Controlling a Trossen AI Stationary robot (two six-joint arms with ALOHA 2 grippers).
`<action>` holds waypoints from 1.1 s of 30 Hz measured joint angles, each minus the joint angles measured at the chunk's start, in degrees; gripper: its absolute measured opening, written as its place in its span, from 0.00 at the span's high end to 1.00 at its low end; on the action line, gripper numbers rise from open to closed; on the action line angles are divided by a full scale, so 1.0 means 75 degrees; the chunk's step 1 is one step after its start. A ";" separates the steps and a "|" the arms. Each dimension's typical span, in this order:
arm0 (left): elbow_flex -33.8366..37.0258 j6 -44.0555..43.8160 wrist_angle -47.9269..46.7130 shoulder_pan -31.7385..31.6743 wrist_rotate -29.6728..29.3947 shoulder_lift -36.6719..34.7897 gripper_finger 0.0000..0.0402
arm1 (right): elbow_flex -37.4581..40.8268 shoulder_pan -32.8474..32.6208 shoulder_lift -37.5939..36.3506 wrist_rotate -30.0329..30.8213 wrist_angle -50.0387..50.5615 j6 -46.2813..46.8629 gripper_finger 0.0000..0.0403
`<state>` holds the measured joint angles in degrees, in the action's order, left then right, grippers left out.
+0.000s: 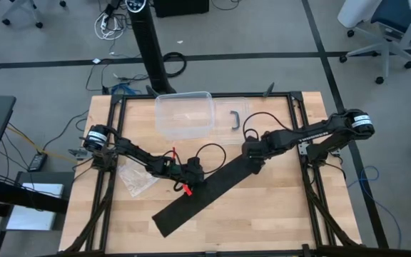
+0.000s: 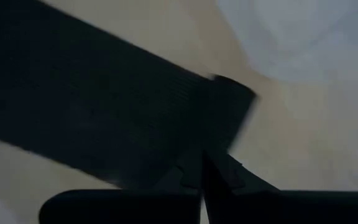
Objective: Roll bandage
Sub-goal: Roll the black bandage
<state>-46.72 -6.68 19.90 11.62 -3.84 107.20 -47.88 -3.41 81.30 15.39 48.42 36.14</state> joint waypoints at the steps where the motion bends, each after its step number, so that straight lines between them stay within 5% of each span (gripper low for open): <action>1: 0.0000 0.0000 0.0000 0.0000 0.0000 0.0000 1.00 | 0.0003 0.0065 0.0015 0.0053 0.0159 0.0073 1.00; 24: 0.0000 -0.0089 -0.0012 0.0000 0.0000 0.0000 1.00 | -0.0059 -0.0082 0.0329 -0.0920 -0.0898 -0.0288 1.00; 33: 0.0000 -0.0125 -0.0012 0.0000 0.0000 0.0000 1.00 | -0.0361 -0.0047 0.0356 -0.0140 0.0175 0.0017 1.00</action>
<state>-46.72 -7.62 19.81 11.62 -3.84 107.20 -50.59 -3.76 83.97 14.33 49.73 36.27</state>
